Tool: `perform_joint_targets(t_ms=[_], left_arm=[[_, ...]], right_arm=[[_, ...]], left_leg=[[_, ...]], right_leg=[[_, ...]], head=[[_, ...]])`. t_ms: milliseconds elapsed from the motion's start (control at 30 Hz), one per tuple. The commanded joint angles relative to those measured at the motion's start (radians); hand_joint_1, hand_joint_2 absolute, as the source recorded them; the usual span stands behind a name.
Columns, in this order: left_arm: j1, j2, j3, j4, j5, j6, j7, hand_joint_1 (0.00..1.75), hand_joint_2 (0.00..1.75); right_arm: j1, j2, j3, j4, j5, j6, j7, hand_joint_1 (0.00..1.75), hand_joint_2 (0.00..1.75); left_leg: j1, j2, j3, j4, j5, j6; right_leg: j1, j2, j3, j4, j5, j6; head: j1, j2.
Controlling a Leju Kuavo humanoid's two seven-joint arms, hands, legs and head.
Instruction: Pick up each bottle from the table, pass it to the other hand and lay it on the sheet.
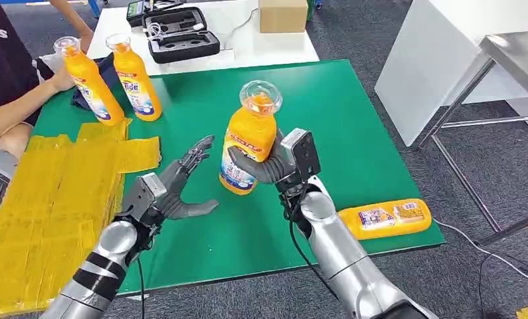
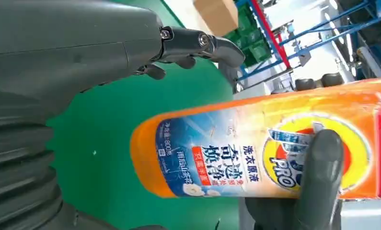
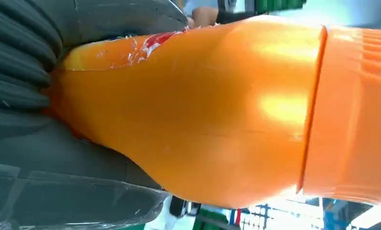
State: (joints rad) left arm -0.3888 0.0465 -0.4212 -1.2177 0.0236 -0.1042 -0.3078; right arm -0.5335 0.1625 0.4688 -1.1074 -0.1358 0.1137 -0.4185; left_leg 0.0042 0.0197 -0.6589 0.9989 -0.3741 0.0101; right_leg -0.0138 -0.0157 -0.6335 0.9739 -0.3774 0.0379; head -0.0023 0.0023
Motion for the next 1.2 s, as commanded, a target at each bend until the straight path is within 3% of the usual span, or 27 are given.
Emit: perform_joint_targets(t_ms=[33,1200], left_arm=[[-0.039,-0.017,-0.040,0.113,0.021,-0.014,0.005,0.00,1.75],[-0.087,-0.047,-0.014,0.235,0.089,0.021,0.025,0.00,1.75]], right_arm=[[-0.068,-0.002,0.053,0.051,-0.012,0.019,0.009,1.75,1.75],[-0.067,0.035,0.142,-0.022,-0.060,0.090,0.030,1.75,1.75]], left_leg=[[0.000,-0.001,0.004,0.000,-0.002,-0.001],[0.000,-0.001,0.002,0.000,-0.001,0.000]], right_leg=[[0.000,0.001,0.004,0.000,-0.002,-0.001],[0.000,0.000,0.002,0.000,-0.001,-0.001]], head=[[0.000,0.000],[0.000,0.000]])
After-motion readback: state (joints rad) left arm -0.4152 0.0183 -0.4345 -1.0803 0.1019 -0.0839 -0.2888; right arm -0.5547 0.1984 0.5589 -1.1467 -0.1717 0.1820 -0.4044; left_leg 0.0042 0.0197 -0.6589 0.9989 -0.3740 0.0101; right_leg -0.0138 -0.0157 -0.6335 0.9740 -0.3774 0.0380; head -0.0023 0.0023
